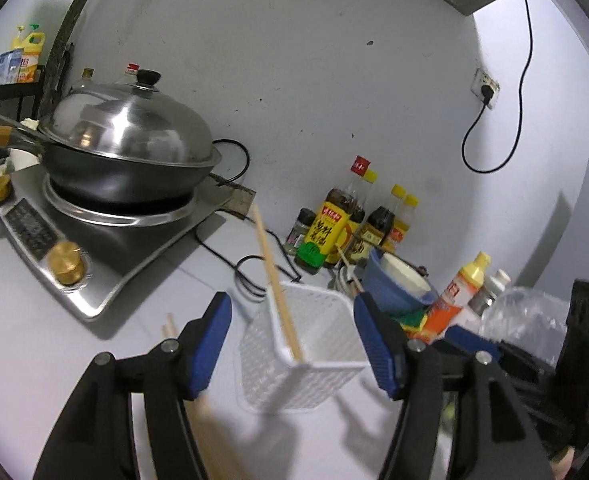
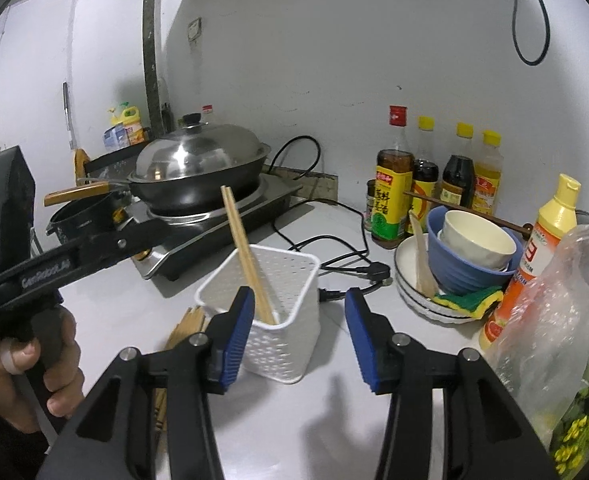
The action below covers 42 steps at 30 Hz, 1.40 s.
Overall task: Organize utensils
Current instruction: 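Return both tools to the chopstick pile and close the right gripper on one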
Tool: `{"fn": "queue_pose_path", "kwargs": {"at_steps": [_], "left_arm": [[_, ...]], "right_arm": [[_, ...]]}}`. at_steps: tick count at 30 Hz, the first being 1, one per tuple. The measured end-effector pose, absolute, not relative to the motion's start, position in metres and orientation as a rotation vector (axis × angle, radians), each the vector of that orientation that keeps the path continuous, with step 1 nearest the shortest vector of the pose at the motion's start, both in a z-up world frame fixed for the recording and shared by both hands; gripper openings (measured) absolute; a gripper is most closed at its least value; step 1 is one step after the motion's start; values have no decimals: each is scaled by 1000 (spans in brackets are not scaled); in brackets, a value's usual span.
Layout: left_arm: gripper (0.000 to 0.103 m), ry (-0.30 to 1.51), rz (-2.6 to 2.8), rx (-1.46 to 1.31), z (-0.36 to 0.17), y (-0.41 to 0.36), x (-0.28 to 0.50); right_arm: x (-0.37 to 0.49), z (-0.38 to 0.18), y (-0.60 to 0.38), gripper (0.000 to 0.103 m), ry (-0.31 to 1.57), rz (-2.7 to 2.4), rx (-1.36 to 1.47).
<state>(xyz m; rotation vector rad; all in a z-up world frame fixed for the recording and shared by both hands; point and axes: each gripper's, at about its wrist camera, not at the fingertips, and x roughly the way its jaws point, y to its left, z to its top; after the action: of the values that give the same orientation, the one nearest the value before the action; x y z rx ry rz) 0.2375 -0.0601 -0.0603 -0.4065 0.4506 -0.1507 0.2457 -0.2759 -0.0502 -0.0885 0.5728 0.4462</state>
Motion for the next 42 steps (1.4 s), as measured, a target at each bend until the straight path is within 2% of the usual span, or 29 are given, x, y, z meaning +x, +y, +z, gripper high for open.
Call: {"fn": "queue_pose_path", "kwargs": {"at_steps": [12, 26, 39, 41, 42], "left_arm": [[64, 569, -169, -410, -108, 4, 200], [64, 685, -61, -441, -171, 76, 180], [64, 726, -40, -446, -185, 95, 172], [64, 729, -42, -451, -185, 95, 173], [64, 730, -43, -452, -185, 96, 173]], "right_arm": [[230, -84, -224, 45, 675, 451, -136], [236, -149, -185, 45, 843, 426, -206], [260, -188, -136, 45, 909, 457, -253], [263, -192, -131, 40, 912, 458, -266], [265, -194, -128, 34, 920, 456, -273]]}}
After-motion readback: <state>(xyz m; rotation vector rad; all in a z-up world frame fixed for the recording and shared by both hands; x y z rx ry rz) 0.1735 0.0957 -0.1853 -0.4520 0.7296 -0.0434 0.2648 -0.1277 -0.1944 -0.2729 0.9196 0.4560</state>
